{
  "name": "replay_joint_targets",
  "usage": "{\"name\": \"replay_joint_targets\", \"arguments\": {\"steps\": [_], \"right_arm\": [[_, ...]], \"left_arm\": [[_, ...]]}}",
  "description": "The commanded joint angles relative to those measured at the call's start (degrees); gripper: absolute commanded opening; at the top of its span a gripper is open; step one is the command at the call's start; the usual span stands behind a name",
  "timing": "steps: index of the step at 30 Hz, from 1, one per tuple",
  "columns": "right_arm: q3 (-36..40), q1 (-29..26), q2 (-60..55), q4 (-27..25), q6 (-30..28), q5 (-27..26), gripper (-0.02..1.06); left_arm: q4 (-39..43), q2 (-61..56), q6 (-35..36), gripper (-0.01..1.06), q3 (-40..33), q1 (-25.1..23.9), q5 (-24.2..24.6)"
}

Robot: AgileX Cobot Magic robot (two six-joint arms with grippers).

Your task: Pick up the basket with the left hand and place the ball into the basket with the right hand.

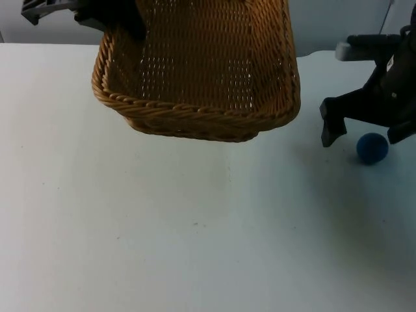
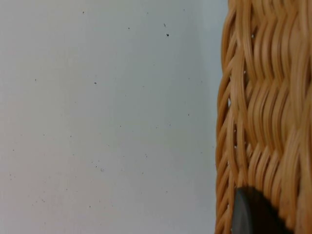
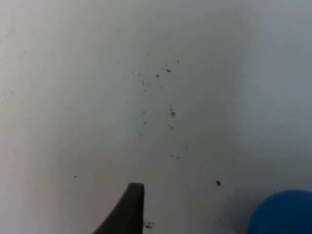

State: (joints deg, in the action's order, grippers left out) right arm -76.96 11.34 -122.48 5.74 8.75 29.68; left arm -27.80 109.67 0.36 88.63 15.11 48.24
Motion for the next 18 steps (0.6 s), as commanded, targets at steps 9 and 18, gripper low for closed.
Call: {"name": "replay_joint_targets", "arguments": {"steps": [9,18], "right_arm": [[-0.3,-0.1,-0.4,0.0,0.3,2.0,1.04],[-0.3,-2.7,-0.4,0.0,0.2,3.0,0.93]], "left_arm": [[-1.0,-0.4,0.0,0.00,0.6,-0.1,-0.6],[-1.0,-0.4,0.0,0.00,0.6,-0.1,-0.6]]}}
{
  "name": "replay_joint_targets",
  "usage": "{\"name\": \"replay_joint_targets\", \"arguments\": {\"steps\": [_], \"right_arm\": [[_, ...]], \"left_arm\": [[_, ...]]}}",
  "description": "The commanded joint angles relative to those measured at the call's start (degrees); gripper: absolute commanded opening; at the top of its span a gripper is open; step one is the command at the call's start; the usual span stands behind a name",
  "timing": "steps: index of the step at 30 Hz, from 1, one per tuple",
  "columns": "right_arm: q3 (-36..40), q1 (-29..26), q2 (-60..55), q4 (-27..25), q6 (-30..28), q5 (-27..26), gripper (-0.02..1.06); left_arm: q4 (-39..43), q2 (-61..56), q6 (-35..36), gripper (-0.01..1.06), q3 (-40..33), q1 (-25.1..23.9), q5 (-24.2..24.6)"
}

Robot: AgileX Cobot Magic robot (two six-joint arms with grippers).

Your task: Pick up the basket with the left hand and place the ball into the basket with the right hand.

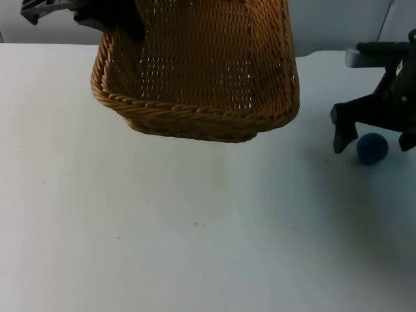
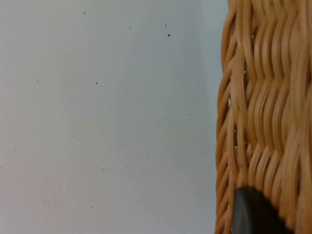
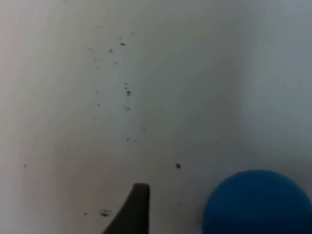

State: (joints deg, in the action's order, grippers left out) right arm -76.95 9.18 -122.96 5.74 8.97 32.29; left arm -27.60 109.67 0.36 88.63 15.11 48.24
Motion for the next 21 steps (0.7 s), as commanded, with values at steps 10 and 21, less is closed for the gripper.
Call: {"name": "replay_joint_targets", "arguments": {"steps": [10,21], "right_arm": [[-0.3,-0.7,0.1,-0.5,-0.3,-0.1,0.63],[-0.3,-0.7,0.1,-0.5,-0.3,-0.7,0.44]], "left_arm": [[-1.2,-0.4,0.0,0.00,0.6,-0.1,-0.8],[-1.2,-0.4,0.0,0.00,0.6,-0.1,-0.6]]}}
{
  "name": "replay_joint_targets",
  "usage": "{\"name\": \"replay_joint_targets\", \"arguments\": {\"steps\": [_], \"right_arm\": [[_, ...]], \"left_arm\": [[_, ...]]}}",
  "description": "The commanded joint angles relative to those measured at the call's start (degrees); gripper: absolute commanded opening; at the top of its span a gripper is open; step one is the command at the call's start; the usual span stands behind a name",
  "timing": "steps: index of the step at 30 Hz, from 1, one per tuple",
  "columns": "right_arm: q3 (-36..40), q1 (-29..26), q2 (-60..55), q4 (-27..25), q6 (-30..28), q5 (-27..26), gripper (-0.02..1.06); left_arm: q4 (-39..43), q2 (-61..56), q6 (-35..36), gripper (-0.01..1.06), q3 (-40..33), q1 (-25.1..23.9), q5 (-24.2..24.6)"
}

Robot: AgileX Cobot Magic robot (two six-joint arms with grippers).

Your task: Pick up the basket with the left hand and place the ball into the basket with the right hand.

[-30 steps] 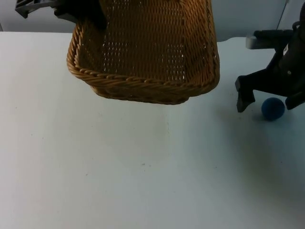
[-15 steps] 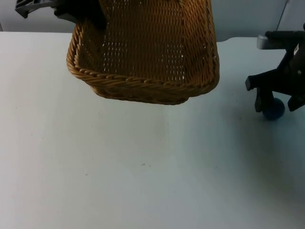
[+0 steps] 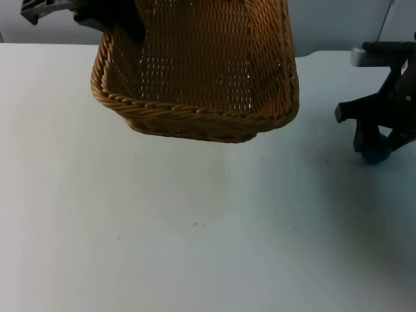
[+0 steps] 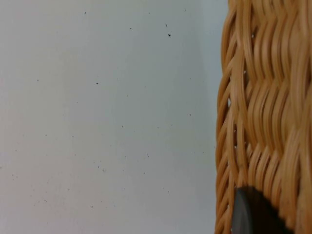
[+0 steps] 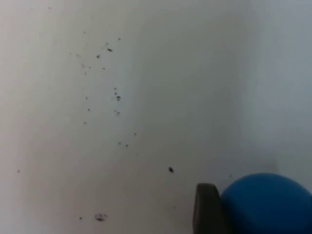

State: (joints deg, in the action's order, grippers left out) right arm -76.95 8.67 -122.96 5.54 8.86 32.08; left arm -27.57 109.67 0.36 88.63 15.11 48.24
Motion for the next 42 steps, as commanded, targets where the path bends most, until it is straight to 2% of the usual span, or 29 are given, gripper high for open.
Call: {"name": "replay_joint_targets", "arguments": {"steps": [1,2,3,6,10,15,30,34,42], "right_arm": [[-0.3,-0.1,0.1,-0.3,-0.2,-0.6,0.37],[-0.3,-0.1,0.1,-0.3,-0.2,-0.6,0.26],[-0.3,-0.1,0.1,-0.3,-0.2,-0.6,0.26],[-0.3,-0.1,0.1,-0.3,0.1,-0.5,0.00],[-0.3,-0.1,0.1,-0.3,0.1,-0.3,0.00],[-0.3,-0.1,1.4,-0.7,-0.1,2.7,0.00],[-0.3,1.2,16.9,-0.6,-3.9,7.1,0.00],[-0.3,4.8,24.1,-0.5,-4.5,7.0,0.00],[-0.8,12.1,29.8,-1.0,-4.6,7.1,0.00]], "left_arm": [[-1.2,-0.4,0.0,0.00,0.6,-0.1,-0.6],[-1.2,-0.4,0.0,0.00,0.6,-0.1,-0.6],[-1.2,-0.4,0.0,0.00,0.6,-0.1,-0.6],[-1.1,-0.4,0.0,0.00,0.6,-0.1,-0.6],[-1.1,-0.4,0.0,0.00,0.6,-0.1,-0.6],[-1.0,-0.4,0.0,0.00,0.6,-0.1,-0.6],[-1.8,-0.4,0.0,0.00,0.6,-0.1,-1.0],[-1.8,-0.4,0.0,0.00,0.6,-0.1,-1.2],[-1.8,0.2,-0.4,0.00,0.6,-0.1,-0.6]]}}
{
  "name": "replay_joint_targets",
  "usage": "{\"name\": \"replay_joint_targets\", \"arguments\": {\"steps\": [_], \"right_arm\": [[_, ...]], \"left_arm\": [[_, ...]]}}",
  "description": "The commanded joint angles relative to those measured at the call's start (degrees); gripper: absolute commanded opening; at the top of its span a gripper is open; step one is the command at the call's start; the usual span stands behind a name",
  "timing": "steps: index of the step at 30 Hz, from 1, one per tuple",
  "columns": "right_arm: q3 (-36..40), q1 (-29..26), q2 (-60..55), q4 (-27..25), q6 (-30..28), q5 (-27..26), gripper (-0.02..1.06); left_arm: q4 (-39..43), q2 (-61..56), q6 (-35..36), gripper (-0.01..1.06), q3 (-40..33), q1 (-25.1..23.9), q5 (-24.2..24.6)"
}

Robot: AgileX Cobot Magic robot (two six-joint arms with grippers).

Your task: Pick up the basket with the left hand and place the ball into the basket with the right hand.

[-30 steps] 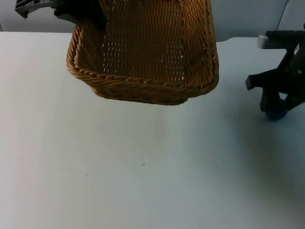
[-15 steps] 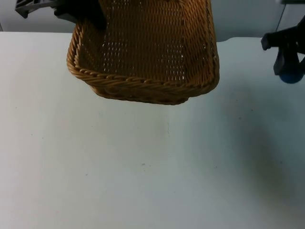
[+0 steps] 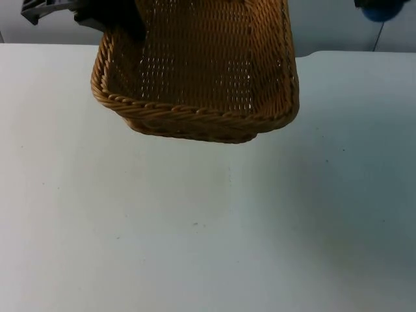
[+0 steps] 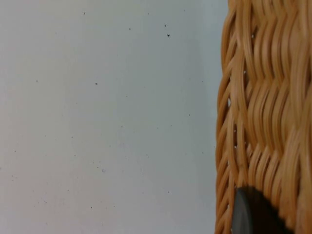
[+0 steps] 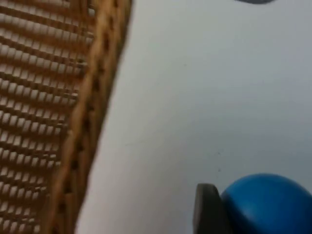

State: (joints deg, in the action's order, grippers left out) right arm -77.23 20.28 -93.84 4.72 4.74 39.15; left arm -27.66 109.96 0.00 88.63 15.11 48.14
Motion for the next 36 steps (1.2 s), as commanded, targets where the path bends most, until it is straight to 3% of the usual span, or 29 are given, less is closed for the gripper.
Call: {"name": "replay_joint_targets", "arguments": {"steps": [1,7,12,22,36], "right_arm": [[-0.7,1.9,1.0,-0.1,-0.5,0.1,0.00],[-2.9,8.4,1.3,-0.1,-0.5,-0.3,0.00],[-3.0,12.6,0.6,0.0,-1.3,-8.3,0.00],[-3.0,13.0,-5.4,-0.5,-6.3,-15.4,0.00],[-3.0,14.2,-11.8,-2.0,-7.1,-22.3,0.00]], "left_arm": [[-1.7,0.2,-0.7,0.00,0.6,-0.1,-0.5],[-2.0,0.4,-1.1,0.00,0.6,-0.1,-0.6],[-2.5,0.4,-1.4,0.00,0.6,-0.1,-0.8],[-3.4,0.4,-1.4,0.00,0.6,-0.1,-0.9],[-3.5,0.4,-1.5,0.00,0.6,-0.2,-1.3]]}}
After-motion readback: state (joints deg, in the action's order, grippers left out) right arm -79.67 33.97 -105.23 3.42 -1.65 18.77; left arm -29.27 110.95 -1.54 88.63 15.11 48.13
